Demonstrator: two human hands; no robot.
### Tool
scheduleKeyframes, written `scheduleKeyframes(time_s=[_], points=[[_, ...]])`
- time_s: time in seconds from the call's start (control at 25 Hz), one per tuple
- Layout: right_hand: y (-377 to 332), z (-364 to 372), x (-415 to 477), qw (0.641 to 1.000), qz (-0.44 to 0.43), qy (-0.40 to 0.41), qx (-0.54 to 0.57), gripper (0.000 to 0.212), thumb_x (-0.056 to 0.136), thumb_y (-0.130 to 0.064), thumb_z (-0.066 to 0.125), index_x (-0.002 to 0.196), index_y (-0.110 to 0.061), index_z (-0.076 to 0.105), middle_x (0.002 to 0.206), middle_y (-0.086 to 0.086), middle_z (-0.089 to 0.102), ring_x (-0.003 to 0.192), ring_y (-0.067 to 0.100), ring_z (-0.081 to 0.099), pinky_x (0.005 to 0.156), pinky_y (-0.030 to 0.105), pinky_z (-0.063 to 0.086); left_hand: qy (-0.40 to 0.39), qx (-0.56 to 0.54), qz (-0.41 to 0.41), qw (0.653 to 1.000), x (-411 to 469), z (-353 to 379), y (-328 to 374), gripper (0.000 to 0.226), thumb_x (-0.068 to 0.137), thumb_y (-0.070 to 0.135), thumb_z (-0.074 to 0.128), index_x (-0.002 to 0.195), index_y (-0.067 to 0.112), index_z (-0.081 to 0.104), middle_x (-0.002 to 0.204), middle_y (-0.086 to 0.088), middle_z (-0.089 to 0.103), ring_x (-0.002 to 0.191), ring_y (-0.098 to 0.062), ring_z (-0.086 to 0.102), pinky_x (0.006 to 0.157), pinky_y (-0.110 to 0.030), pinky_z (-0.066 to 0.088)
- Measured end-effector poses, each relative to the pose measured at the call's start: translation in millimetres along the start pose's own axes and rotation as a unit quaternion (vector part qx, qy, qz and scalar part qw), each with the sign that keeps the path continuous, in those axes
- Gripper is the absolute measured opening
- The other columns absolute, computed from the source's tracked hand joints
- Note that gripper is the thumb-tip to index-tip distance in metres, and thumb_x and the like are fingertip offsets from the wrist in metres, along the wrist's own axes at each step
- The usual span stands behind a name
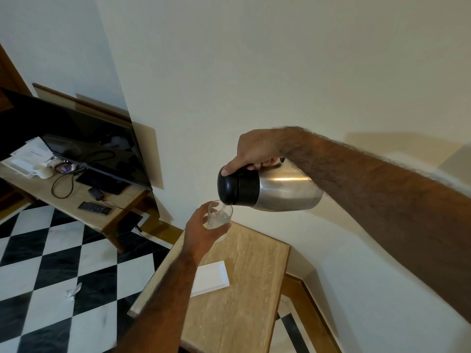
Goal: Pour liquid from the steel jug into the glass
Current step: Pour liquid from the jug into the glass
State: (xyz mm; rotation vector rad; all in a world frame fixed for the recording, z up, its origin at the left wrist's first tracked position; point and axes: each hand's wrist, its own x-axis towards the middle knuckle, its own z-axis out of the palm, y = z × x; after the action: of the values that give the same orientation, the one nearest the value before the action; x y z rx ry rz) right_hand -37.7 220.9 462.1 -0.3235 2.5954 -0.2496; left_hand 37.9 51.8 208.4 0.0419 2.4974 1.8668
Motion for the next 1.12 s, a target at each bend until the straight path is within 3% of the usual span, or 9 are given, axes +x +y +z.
scheduleKeyframes(time_s=[0.52, 0.8, 0.96, 1.12], points=[[-1.6, 0.3, 3.7, 1.000, -0.004, -0.010, 0.001, 0.058, 0.085, -0.068, 0.073, 0.056, -0.020, 0.058, 0.044, -0.009, 0.050, 0.036, 0.008, 0.041, 0.051, 0.025, 0.037, -0.007, -0.024, -0.008, 1.000, 0.2, 0.6, -3.8, 0.065, 0.073, 0.043, 0.086, 0.129, 0.036, 0.055, 0.130, 0.014, 0.060, 0.114, -0.012, 0.059, 0.093, -0.032, 0.055], [-1.5, 1.3, 5.3, 1.000, -0.005, -0.016, 0.006, 0.059, 0.084, -0.069, 0.073, 0.057, -0.019, 0.058, 0.045, -0.008, 0.051, 0.037, 0.009, 0.040, 0.049, 0.025, 0.036, -0.003, -0.022, -0.007, 1.000, -4.4, 2.2, -1.1, 0.063, 0.074, 0.038, 0.087, 0.128, 0.035, 0.055, 0.125, 0.017, 0.059, 0.108, -0.008, 0.058, 0.078, -0.013, 0.047], [-1.1, 3.2, 6.8, 1.000, -0.001, -0.020, 0.005, 0.059, 0.084, -0.070, 0.072, 0.057, -0.020, 0.058, 0.045, -0.008, 0.051, 0.038, 0.009, 0.041, 0.051, 0.026, 0.037, -0.007, -0.021, -0.003, 1.000, -5.3, 2.4, 0.7, 0.061, 0.074, 0.036, 0.087, 0.125, 0.040, 0.053, 0.123, 0.019, 0.057, 0.102, -0.002, 0.057, 0.076, -0.011, 0.044], [-0.7, 6.9, 8.3, 1.000, 0.000, -0.022, 0.007, 0.059, 0.084, -0.070, 0.073, 0.057, -0.020, 0.058, 0.046, -0.007, 0.051, 0.038, 0.010, 0.041, 0.051, 0.026, 0.037, -0.006, -0.017, 0.000, 1.000, -4.3, 2.5, -3.4, 0.061, 0.074, 0.038, 0.087, 0.125, 0.040, 0.053, 0.124, 0.018, 0.059, 0.107, -0.006, 0.058, 0.077, -0.011, 0.045]])
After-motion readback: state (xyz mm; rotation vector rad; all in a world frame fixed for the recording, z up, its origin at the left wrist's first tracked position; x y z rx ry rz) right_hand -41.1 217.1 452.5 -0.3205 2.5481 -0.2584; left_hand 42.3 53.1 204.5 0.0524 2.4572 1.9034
